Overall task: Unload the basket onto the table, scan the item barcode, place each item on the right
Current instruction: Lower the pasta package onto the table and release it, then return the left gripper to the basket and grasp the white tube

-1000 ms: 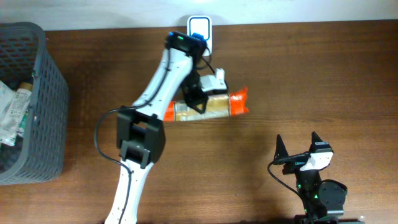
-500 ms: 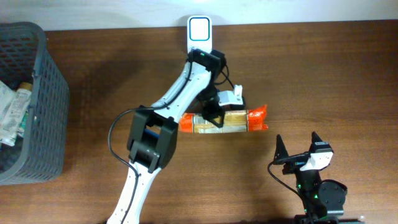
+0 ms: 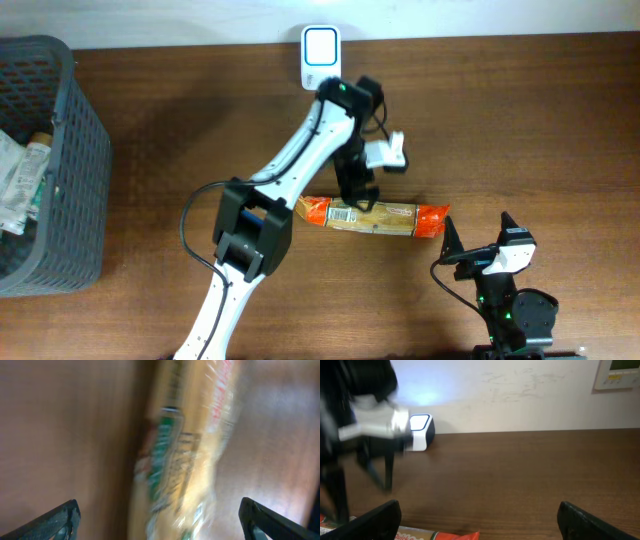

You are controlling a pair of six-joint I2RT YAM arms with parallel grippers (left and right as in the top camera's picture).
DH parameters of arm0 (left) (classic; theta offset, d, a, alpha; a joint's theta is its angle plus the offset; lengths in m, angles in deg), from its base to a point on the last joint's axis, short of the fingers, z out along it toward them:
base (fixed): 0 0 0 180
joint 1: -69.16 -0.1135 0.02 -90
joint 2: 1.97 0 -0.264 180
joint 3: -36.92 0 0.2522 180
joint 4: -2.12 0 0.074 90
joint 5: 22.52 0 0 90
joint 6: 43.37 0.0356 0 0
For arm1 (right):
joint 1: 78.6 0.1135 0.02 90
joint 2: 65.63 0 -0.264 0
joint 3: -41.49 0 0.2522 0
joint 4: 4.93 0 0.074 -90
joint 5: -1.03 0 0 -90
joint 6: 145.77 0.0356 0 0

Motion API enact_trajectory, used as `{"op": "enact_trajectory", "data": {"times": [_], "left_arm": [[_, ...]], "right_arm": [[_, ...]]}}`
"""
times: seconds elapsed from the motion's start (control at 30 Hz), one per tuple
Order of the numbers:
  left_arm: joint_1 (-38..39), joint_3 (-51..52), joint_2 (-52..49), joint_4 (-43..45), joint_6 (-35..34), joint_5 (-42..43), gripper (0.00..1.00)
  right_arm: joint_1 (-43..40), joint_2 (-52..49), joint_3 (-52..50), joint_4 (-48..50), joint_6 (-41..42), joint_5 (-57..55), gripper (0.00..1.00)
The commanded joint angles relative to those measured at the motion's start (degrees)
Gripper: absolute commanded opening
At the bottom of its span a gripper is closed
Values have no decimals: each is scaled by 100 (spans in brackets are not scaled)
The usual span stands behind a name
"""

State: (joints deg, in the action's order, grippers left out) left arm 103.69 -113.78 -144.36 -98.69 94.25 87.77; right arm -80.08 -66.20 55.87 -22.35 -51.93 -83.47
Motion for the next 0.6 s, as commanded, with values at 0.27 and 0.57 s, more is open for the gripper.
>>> {"op": "enact_trajectory", "data": {"times": [0.27, 0.57], "left_arm": [[-2302, -4280, 1012, -118, -3484, -1445, 99], [-5333, -4203, 1624, -422, -5598, -2546, 99]], "right_arm": [[-50, 39, -31, -17, -22, 31, 99], [-50, 39, -31, -17, -22, 31, 99]]}}
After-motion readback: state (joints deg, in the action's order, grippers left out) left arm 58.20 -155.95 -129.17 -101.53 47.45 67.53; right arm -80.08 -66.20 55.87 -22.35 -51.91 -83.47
